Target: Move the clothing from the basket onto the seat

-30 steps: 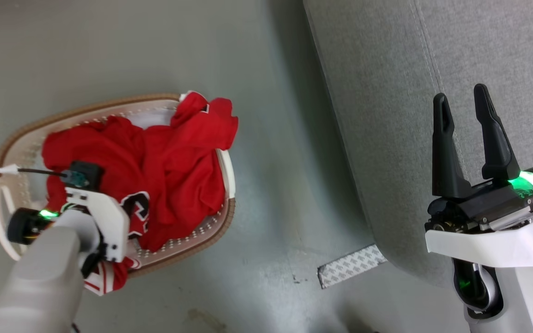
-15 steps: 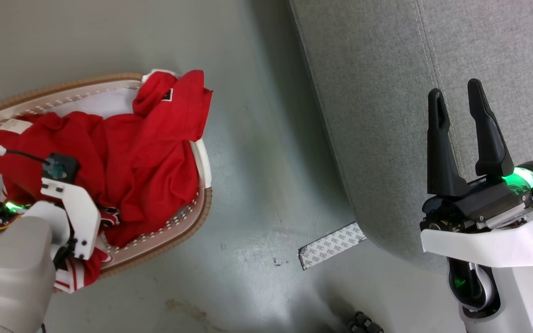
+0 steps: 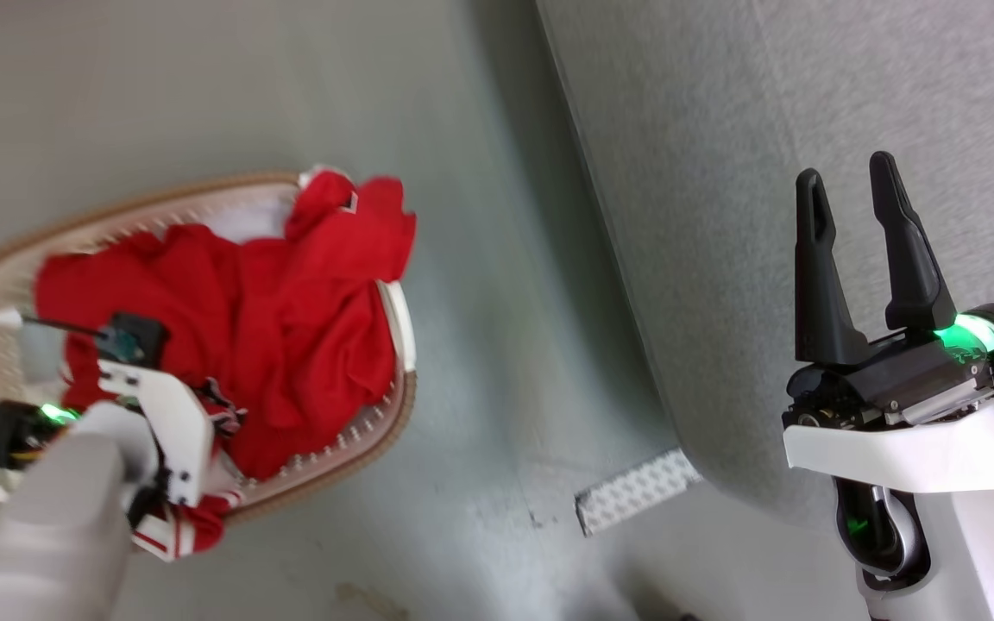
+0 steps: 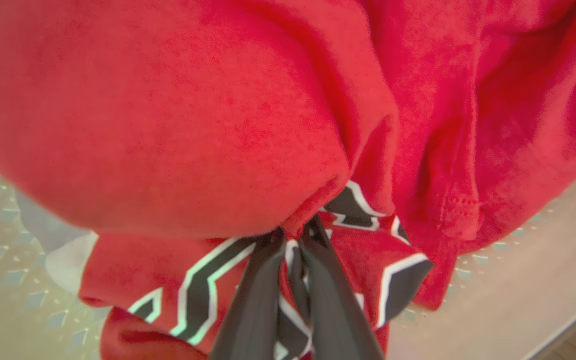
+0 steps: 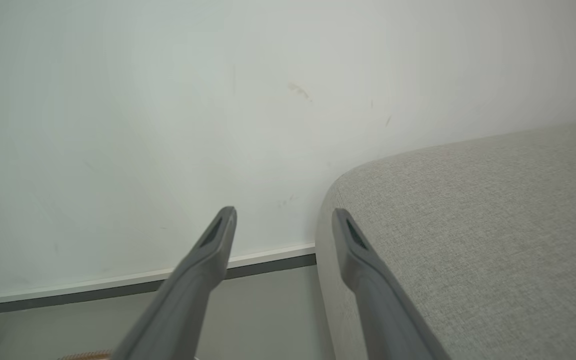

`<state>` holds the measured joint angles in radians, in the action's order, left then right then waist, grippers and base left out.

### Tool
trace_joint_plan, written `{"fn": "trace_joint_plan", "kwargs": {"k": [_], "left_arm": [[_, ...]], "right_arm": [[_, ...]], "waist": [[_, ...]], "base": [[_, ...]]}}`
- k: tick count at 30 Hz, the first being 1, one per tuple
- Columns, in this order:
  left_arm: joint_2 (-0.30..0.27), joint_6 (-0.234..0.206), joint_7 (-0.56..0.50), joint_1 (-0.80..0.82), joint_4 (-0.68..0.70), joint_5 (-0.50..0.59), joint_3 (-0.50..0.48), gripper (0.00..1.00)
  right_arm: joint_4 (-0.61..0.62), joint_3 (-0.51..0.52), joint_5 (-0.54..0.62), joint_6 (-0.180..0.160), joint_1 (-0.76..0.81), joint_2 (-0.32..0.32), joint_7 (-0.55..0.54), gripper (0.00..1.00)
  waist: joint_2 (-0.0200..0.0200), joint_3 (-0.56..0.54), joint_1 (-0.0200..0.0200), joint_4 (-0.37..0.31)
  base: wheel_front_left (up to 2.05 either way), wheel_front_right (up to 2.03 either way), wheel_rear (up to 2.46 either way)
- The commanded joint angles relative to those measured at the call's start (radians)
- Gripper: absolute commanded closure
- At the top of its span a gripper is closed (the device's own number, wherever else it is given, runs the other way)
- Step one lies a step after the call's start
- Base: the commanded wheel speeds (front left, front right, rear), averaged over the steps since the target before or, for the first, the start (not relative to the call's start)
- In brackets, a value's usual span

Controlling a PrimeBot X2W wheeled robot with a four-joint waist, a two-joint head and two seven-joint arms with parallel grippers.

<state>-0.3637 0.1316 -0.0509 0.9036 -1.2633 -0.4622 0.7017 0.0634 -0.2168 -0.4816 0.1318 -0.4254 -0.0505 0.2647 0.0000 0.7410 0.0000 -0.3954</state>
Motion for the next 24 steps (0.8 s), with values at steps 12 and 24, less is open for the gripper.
{"fn": "trace_joint_plan", "kwargs": {"k": [12,24], "left_arm": [[0.111,-0.002,0.198,-0.126,0.032,-0.110,-0.014,1.00],[0.156,-0.002,0.303,-0.218,0.128,-0.217,-0.003,1.00]], "right_arm": [[-0.075,0.015,0.068,-0.002,0.062,-0.001,0.000,0.00],[-0.136,0.024,0.099,-0.002,0.168,-0.001,-0.001,0.00]], "waist": [[0.0000,-0.318,0.0000,0.158],[0.0000,-0.548,0.0000,0.267]], "base": [[0.00,0.00,0.00],[0.00,0.00,0.00]]}}
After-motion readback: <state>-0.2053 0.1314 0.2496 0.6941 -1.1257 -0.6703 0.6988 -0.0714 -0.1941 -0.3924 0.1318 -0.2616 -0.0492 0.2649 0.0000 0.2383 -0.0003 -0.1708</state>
